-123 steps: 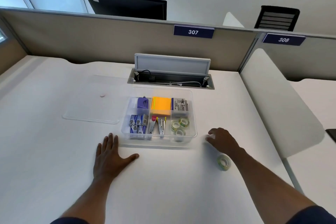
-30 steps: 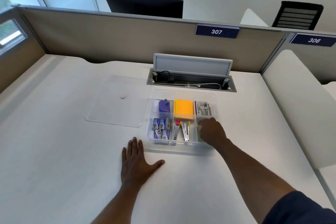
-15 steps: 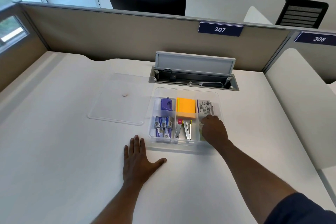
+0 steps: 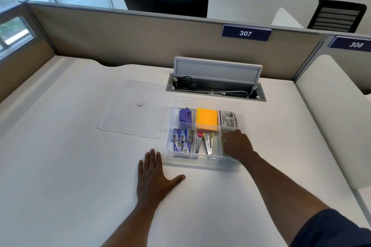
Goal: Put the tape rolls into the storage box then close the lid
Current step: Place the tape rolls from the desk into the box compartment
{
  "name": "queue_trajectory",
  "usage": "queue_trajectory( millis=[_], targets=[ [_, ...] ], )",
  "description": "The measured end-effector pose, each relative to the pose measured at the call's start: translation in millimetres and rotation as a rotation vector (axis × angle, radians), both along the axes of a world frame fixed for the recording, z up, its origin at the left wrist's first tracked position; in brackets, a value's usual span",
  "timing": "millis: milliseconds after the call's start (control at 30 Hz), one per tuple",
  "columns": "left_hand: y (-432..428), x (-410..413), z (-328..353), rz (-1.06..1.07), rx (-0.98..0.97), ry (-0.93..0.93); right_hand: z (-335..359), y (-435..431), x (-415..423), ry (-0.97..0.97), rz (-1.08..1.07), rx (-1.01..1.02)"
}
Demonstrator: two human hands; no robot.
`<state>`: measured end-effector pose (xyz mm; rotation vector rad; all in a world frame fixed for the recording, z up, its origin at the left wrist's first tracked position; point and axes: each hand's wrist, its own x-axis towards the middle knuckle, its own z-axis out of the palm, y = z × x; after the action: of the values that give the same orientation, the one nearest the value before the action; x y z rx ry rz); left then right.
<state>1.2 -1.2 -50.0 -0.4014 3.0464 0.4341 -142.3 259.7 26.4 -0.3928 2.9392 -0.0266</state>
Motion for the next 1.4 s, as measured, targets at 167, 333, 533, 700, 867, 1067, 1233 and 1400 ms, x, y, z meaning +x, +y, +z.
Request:
queue_trajectory(
  millis=[167,333,533,700,867,1067,1233,1400],
  targets=[
    [0,0,1,-0.001,-0.006,-0.012,0,1,2,-0.005,-0.045,-0.119],
    [1,0,2,-0.001,-0.008,-0.006,4,2,2,0.025,-0.146,-0.321],
    [1,0,2,-0.011,-0.009,-0.002,15,2,7,-0.014,-0.108,-0.218],
    [0,0,2,-0.009,-0.019,-0.005,20,-2,11,-0.075,-0.118,-0.115],
    [1,0,1,-0.006,-0.015,0.002,15,0,14,-0.095,-0.12,-0.039],
    [0,1,1,-0.007,-0.017,0.0,15,2,12,-0.116,-0.095,-0.024],
    [0,0,0,-0.006,-0.023,-0.006,12,5,12,-0.013,-0.172,-0.147],
    [-1,1,0,-0.006,-0.024,-0.003,14,9,9,0.126,-0.299,-0.163]
  ],
)
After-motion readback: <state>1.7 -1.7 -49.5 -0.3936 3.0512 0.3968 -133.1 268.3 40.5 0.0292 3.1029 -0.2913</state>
